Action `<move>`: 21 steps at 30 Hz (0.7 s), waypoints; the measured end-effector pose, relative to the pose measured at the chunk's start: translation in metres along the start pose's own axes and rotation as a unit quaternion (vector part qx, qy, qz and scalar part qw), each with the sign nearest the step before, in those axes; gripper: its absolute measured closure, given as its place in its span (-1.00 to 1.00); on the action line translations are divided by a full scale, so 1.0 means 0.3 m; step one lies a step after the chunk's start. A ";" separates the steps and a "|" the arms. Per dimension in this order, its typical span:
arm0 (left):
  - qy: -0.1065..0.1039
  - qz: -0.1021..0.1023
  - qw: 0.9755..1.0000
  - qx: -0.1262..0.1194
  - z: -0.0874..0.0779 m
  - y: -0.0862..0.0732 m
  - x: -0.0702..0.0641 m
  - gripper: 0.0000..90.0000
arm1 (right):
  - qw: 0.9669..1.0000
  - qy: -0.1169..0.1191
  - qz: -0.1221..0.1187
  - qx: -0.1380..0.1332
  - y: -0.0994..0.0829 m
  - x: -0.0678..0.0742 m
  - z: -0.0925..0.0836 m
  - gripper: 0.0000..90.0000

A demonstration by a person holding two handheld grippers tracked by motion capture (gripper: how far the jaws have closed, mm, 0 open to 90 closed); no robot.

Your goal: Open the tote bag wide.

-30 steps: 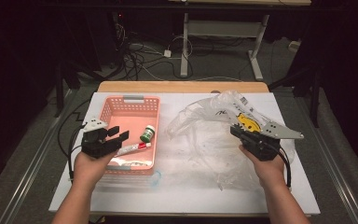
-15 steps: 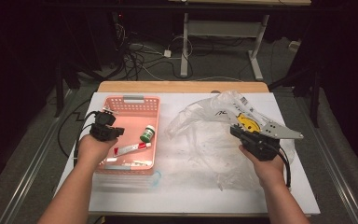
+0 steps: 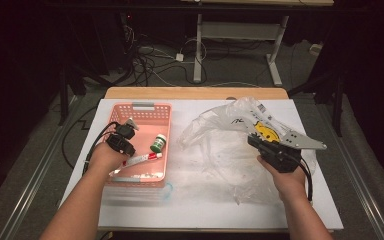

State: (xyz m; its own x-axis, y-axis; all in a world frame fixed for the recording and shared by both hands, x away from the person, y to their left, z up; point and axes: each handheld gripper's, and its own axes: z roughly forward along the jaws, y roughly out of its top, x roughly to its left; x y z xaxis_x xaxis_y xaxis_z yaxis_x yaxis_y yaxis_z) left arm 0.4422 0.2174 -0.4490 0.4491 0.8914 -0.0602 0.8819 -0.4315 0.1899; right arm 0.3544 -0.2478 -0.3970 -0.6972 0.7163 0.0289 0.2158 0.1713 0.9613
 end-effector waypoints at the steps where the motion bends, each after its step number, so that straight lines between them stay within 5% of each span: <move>1: -0.002 0.001 1.000 0.003 -0.001 -0.002 -0.002 0.96 | 1.000 0.000 0.001 -0.001 0.001 0.000 -0.001 1.00; 10: -0.017 0.024 0.999 0.019 -0.026 -0.024 -0.021 0.96 | 1.000 0.000 0.000 -0.001 0.002 0.001 -0.003 1.00; 21: -0.043 0.072 0.994 0.067 -0.011 -0.031 -0.070 0.96 | 1.000 0.000 -0.001 0.000 0.002 0.007 -0.002 1.00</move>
State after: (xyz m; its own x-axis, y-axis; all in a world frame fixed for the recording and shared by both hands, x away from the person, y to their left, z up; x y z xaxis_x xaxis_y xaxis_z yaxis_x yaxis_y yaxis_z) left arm 0.4241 0.2032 -0.4463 0.5770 0.8068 -0.1267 0.8166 -0.5729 0.0705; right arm 0.3527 -0.2466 -0.3961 -0.6979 0.7157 0.0279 0.2153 0.1725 0.9612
